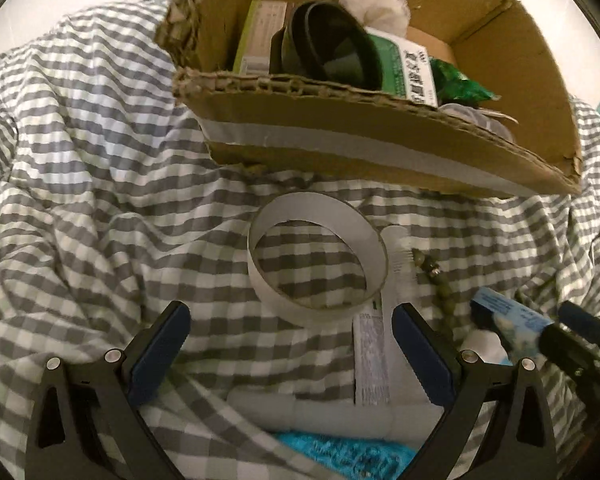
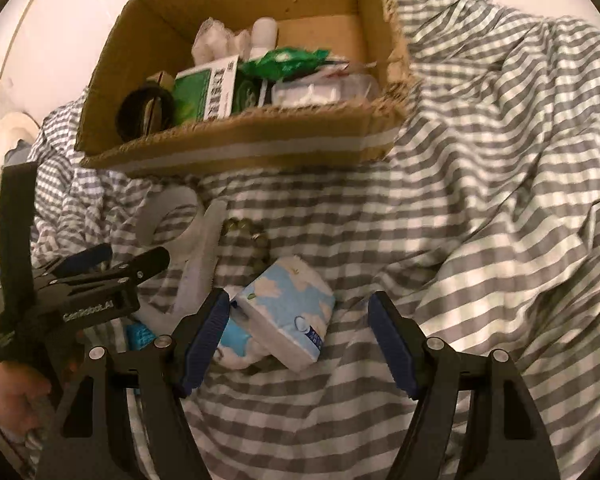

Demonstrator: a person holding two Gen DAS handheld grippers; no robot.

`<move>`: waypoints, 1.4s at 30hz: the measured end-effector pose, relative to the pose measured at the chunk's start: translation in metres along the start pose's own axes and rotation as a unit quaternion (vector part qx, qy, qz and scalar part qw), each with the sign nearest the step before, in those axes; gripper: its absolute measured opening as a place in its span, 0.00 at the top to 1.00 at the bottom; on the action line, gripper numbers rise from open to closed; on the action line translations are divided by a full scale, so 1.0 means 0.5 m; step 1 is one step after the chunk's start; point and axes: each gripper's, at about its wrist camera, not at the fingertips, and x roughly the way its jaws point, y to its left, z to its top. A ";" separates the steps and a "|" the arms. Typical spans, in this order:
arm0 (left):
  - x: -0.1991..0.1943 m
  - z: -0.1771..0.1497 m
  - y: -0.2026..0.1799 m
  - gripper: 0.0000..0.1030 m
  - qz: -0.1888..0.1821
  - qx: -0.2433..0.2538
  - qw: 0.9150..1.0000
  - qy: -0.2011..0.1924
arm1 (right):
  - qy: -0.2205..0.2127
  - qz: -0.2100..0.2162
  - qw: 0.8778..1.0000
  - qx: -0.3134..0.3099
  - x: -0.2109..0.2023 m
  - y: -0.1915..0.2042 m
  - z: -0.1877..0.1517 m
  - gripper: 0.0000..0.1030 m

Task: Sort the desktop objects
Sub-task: 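Grasp the white tape roll with the left tool while the right tool grasps the tissue pack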

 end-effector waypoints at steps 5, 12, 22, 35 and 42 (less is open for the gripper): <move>0.025 0.019 0.013 0.00 -0.014 -0.025 1.000 0.008 | -0.030 -0.048 0.998 -0.003 -0.013 -0.008 0.012 0.31; 0.063 0.016 -0.001 0.00 -0.005 -0.007 1.000 0.019 | -0.053 -0.066 0.996 -0.016 -0.005 -0.006 0.030 0.31; 0.047 0.009 0.025 0.09 -0.035 -0.021 0.999 0.001 | -0.025 0.029 0.998 -0.053 0.026 0.032 0.011 0.31; 0.001 -0.017 0.035 0.18 -0.029 -0.010 0.999 -0.022 | 0.032 0.031 0.994 -0.100 0.083 0.079 -0.010 0.31; -0.038 -0.032 0.050 0.18 -0.038 -0.010 0.999 -0.034 | 0.028 0.083 0.995 0.038 0.076 -0.022 0.009 0.48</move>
